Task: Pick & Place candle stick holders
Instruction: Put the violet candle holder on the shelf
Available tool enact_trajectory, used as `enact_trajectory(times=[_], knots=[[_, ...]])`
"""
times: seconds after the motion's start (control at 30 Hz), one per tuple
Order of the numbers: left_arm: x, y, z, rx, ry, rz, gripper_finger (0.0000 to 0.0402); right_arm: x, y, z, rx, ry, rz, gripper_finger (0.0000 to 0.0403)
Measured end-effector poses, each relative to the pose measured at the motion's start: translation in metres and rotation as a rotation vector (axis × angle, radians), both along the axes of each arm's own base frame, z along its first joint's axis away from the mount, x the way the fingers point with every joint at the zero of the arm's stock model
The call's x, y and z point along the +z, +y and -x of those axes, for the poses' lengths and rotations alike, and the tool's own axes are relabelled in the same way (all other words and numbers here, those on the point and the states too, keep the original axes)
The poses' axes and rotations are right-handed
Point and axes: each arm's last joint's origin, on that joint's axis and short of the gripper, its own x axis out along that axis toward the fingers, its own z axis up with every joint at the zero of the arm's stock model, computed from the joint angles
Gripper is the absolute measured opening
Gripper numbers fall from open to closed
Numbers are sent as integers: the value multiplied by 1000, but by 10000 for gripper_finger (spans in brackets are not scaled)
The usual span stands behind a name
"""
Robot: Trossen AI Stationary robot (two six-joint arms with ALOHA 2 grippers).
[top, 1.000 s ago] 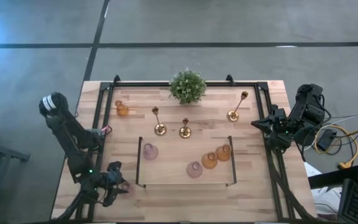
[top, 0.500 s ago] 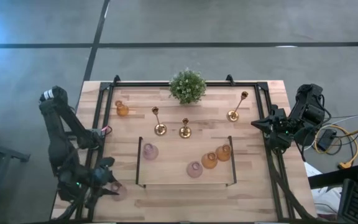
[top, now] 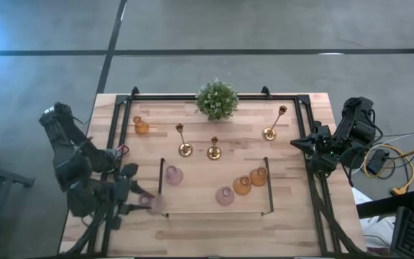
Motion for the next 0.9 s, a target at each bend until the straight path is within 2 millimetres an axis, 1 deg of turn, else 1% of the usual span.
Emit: enact_trajectory(times=[0.17, 0.3, 0.47, 0.63, 0.9], knots=[[11, 13, -25, 33, -7, -77, 134, 0, 0, 0, 0, 0, 0, 8], [12, 21, -47, 38, 24, -101, 134, 0, 0, 0, 0, 0, 0, 8], [1, 24, -76, 18, 76, -132, 134, 0, 0, 0, 0, 0, 0, 8], [-9, 22, -101, -20, 75, -151, 134, 0, 0, 0, 0, 0, 0, 8], [-38, 18, -132, -15, 160, -227, 134, 0, 0, 0, 0, 0, 0, 8]])
